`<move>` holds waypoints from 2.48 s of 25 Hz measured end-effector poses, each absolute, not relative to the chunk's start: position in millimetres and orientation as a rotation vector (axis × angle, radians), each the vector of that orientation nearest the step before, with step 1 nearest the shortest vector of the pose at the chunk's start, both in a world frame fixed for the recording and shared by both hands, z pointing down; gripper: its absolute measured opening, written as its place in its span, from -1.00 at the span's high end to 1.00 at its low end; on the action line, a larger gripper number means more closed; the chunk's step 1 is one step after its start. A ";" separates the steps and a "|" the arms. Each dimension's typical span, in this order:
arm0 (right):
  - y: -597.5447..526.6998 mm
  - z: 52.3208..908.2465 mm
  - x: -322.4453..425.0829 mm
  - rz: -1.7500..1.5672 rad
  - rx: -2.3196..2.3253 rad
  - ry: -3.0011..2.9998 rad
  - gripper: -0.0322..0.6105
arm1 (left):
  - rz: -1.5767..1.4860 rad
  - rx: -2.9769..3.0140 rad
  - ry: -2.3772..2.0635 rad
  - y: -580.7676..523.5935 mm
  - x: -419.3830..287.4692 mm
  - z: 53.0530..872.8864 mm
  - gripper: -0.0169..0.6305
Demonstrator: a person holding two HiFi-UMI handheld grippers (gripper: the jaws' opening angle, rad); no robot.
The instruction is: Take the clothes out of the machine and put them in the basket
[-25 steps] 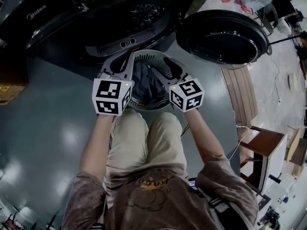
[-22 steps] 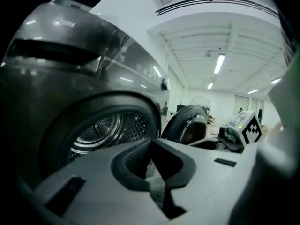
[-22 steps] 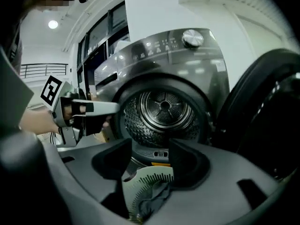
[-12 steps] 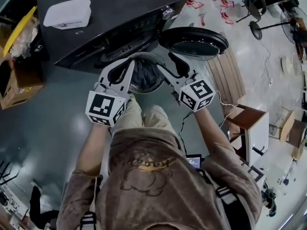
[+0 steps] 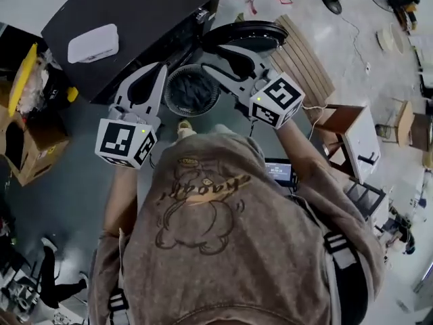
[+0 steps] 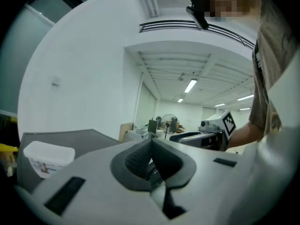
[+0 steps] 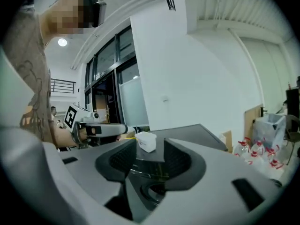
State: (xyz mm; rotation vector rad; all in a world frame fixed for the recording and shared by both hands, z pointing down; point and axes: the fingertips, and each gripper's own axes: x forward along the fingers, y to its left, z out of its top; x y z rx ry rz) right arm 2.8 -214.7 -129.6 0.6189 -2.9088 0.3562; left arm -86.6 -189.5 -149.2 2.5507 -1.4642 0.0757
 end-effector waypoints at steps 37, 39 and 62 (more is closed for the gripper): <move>-250.1 -94.1 67.8 0.266 0.767 -2.986 0.91 | -0.057 2.493 -1.587 -227.5 -57.0 -101.4 0.92; -255.4 -95.4 67.7 0.256 0.766 -2.987 0.91 | -0.055 2.475 -1.612 -228.7 -59.0 -101.7 0.92; -270.5 -94.8 71.7 0.261 0.737 -2.967 0.91 | -0.035 2.388 -1.719 -226.8 -68.1 -104.4 0.92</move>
